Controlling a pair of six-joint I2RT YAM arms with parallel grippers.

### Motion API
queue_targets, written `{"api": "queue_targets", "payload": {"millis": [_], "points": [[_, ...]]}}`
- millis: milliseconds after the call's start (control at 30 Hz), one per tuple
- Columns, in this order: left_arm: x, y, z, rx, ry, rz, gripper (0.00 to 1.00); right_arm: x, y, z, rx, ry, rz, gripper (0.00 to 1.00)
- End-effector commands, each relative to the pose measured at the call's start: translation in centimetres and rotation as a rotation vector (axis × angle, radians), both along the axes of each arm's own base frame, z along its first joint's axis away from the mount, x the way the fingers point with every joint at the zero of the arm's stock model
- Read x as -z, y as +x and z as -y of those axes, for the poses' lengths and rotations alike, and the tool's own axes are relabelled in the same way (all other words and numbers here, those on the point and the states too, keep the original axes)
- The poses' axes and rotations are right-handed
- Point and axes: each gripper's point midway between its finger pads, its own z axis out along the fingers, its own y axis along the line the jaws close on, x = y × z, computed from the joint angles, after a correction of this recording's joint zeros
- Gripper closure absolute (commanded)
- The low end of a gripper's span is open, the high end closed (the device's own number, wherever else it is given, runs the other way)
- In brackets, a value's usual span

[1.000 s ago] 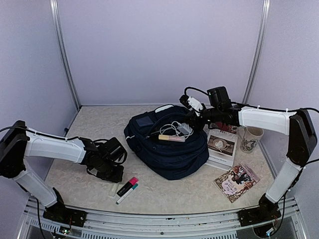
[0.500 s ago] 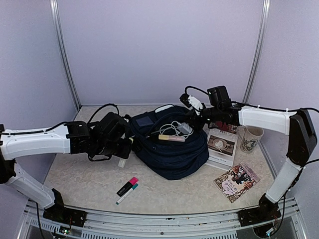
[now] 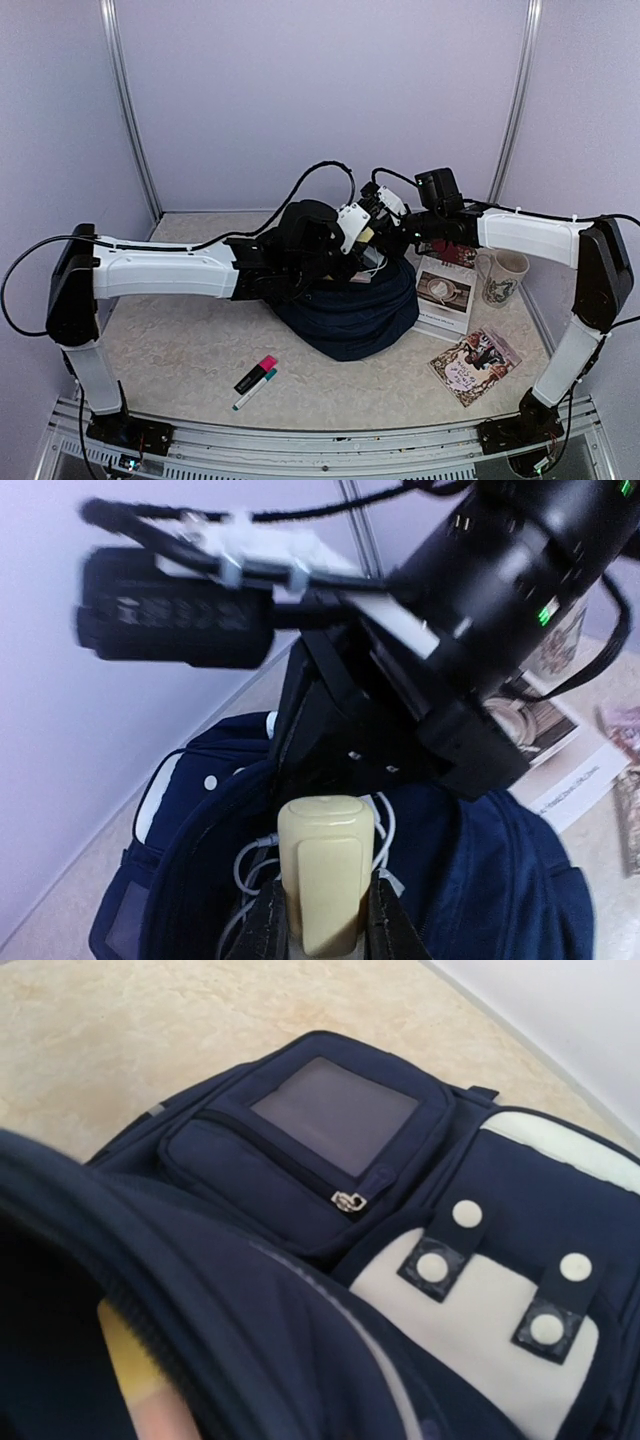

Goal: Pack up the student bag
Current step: Place the pen in the upper front pocket of the bag.

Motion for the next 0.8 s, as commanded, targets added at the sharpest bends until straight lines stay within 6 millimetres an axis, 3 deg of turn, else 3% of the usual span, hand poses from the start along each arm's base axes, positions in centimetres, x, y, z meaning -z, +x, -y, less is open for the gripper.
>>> {"api": "queue_targets", "payload": {"millis": [0, 67, 133, 167, 267, 300, 467, 600, 700, 767], "points": [[-0.1, 3.9, -0.2, -0.051, 0.117, 0.157, 0.90, -4.1, 0.0, -0.5, -0.016, 0.092, 0.050, 1.00], [1.0, 4.6, -0.5, -0.060, 0.149, 0.155, 0.87, -4.3, 0.0, -0.5, -0.016, 0.096, 0.053, 1.00], [2.2, 5.4, -1.2, -0.092, 0.193, 0.157, 0.74, -4.5, -0.1, -0.5, -0.017, 0.100, 0.054, 1.00], [2.6, 5.8, -1.6, -0.116, 0.216, 0.161, 0.63, -4.6, -0.1, -0.5, -0.018, 0.102, 0.055, 1.00], [2.6, 5.8, -2.6, -0.160, 0.226, 0.175, 0.13, -4.9, -0.1, -0.6, -0.021, 0.109, 0.057, 1.00], [2.4, 5.5, -2.8, -0.155, 0.212, 0.178, 0.04, -4.9, -0.2, -0.6, -0.023, 0.110, 0.057, 1.00], [0.0, 2.0, -1.9, -0.009, 0.120, 0.166, 0.01, -5.0, -0.3, -0.8, -0.030, 0.122, 0.048, 1.00], [-2.5, -2.1, -1.0, 0.176, 0.007, 0.092, 0.01, -4.8, -0.3, -0.8, -0.032, 0.121, 0.041, 1.00], [-4.1, -5.2, -1.8, 0.298, -0.082, -0.001, 0.01, -4.5, -0.3, -0.8, -0.026, 0.117, 0.034, 1.00], [-3.7, -5.6, -3.7, 0.265, -0.099, -0.082, 0.01, -4.3, -0.3, -0.8, -0.027, 0.114, 0.031, 1.00]]}}
